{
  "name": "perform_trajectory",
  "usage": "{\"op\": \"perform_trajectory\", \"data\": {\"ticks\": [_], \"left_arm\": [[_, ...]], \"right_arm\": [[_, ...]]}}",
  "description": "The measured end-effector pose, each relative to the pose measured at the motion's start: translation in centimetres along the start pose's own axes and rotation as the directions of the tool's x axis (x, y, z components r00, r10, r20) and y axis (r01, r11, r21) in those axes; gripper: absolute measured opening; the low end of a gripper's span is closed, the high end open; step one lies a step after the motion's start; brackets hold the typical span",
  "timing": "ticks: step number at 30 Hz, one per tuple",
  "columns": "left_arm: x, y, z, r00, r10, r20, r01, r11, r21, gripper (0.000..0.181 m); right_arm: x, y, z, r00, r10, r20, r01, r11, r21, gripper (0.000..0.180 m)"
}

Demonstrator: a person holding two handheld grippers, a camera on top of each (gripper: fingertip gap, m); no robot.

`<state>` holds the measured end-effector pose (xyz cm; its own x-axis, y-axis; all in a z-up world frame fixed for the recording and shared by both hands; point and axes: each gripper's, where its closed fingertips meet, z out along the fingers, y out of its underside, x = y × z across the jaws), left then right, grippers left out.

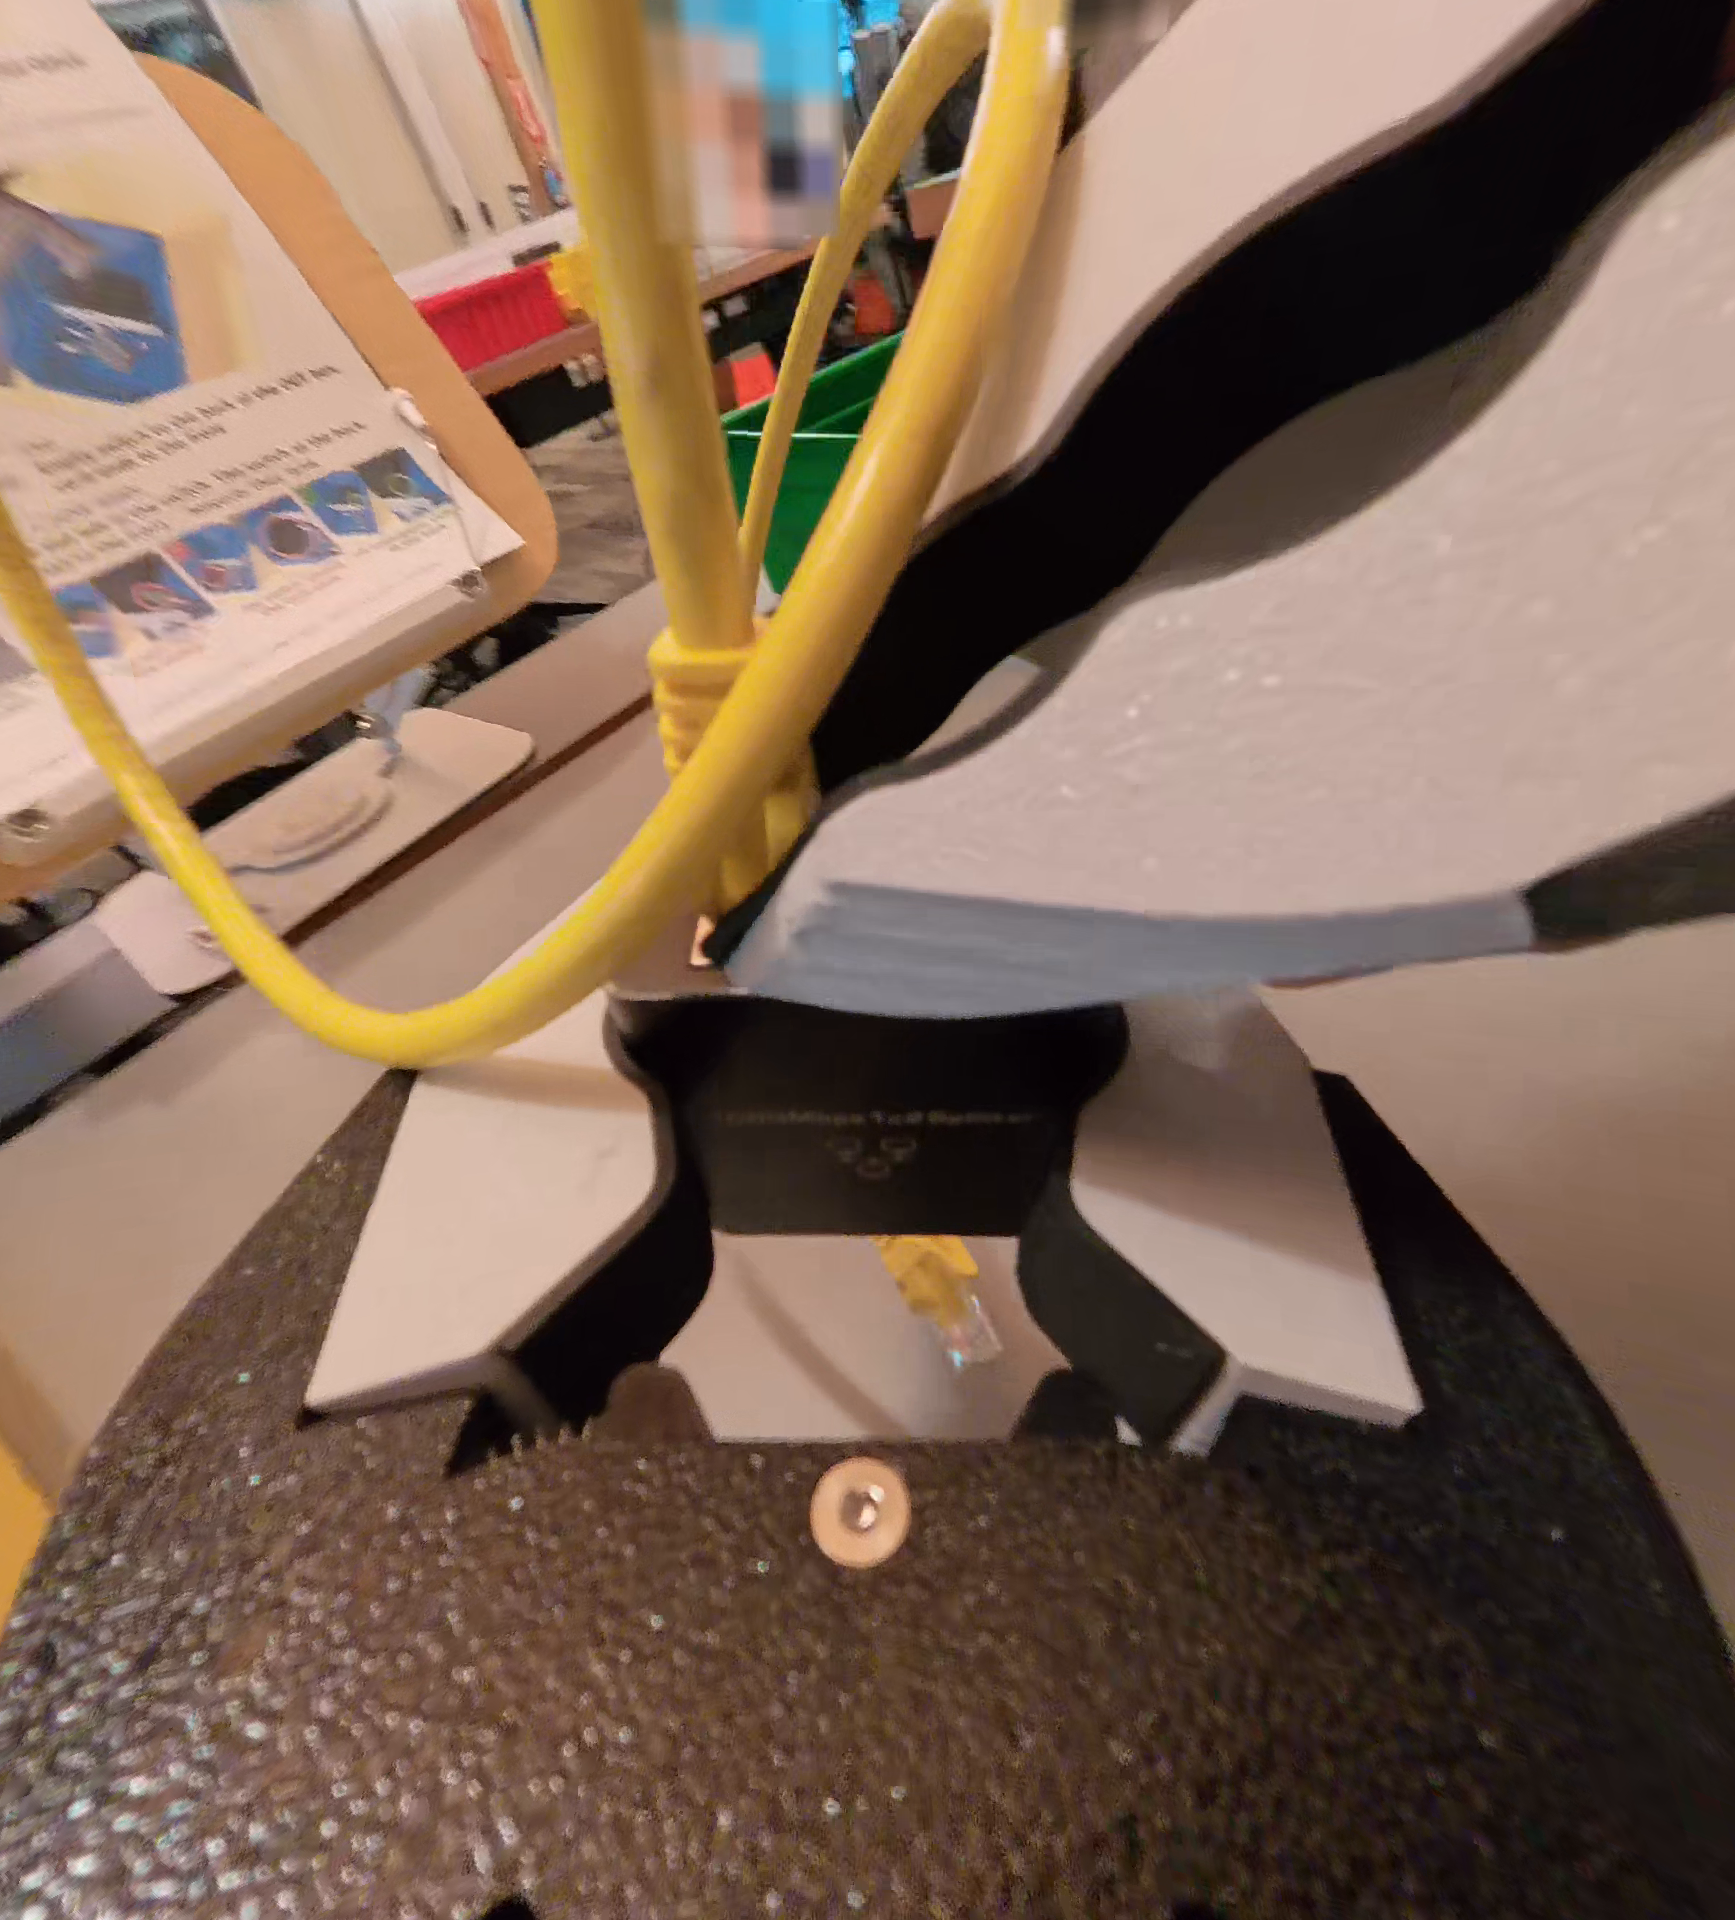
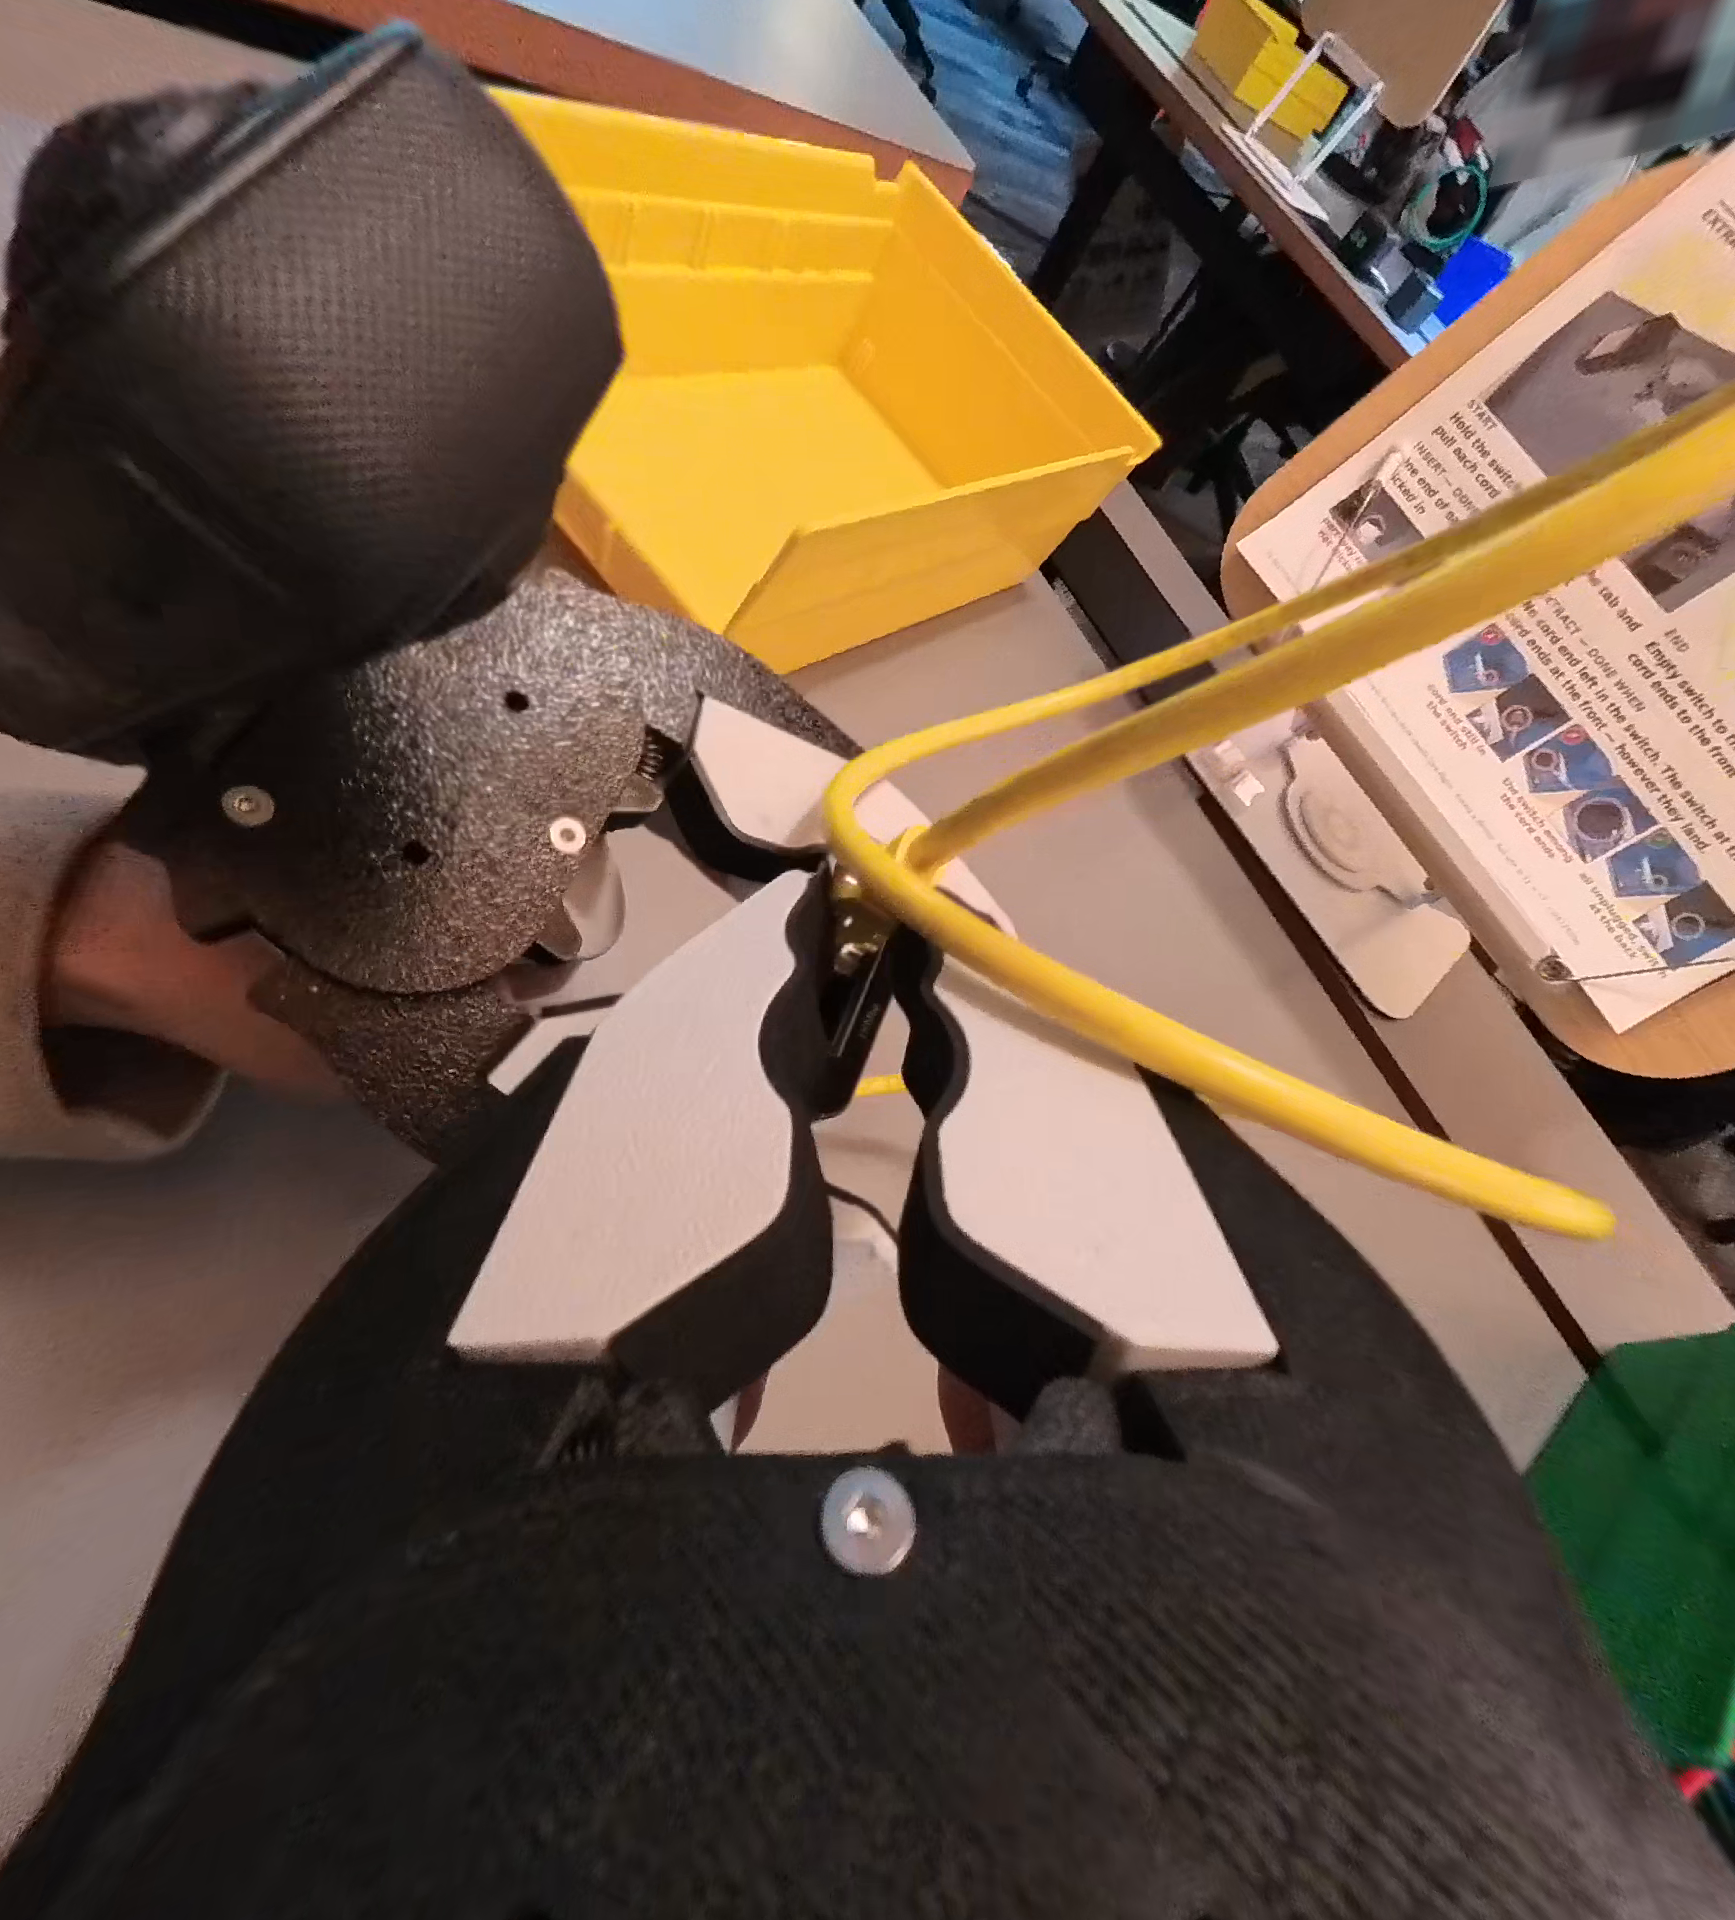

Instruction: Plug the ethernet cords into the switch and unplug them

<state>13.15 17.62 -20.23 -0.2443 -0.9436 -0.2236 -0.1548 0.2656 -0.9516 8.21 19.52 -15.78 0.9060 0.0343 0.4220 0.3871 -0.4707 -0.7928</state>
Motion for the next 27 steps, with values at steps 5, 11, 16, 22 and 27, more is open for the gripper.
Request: {"op": "perform_trajectory", "data": {"ticks": [5,11,16,22,27], "left_arm": [[-0.2,0.0,0.0,0.999,-0.029,0.018,0.029,0.999,0.035,0.076],[-0.5,-0.1,0.0,0.997,0.043,0.066,-0.045,0.998,0.036,0.076],[0.6,-0.1,0.2,0.998,-0.057,-0.027,0.059,0.996,0.066,0.076],[0.6,-0.3,0.2,1.000,-0.017,-0.011,0.017,0.998,0.055,0.076],[-0.3,-0.1,0.0,0.993,0.068,0.092,-0.072,0.997,0.042,0.076]], "right_arm": [[-0.1,0.0,0.2,0.997,0.072,-0.006,-0.072,0.997,0.021,0.013],[-0.3,0.0,-0.1,1.000,0.012,-0.019,-0.012,0.999,-0.030,0.013],[-0.2,0.4,0.0,1.000,0.023,-0.021,-0.024,0.999,-0.030,0.013],[-0.2,0.3,-0.4,1.000,-0.013,-0.029,0.012,0.999,-0.042,0.013],[-0.4,0.3,-0.4,0.998,0.056,-0.001,-0.056,0.998,-0.016,0.014]]}}
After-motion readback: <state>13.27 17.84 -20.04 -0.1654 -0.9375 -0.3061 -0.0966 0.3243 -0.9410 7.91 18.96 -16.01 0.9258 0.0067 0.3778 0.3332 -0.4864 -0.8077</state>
